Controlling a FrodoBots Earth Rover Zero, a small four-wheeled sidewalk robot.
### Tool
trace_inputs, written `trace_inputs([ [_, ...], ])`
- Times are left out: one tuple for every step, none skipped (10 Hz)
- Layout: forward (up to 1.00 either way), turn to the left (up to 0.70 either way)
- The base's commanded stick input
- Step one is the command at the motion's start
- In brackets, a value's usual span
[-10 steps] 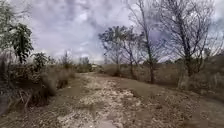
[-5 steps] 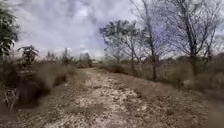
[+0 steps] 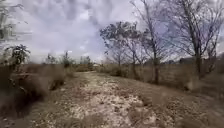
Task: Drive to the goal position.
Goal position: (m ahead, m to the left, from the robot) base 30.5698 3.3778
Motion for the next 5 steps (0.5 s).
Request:
trace_inputs([
  [0.50, 0.00],
  [0.50, 0.00],
  [0.50, 0.46],
  [0.50, 0.47],
  [0.50, 0.38],
])
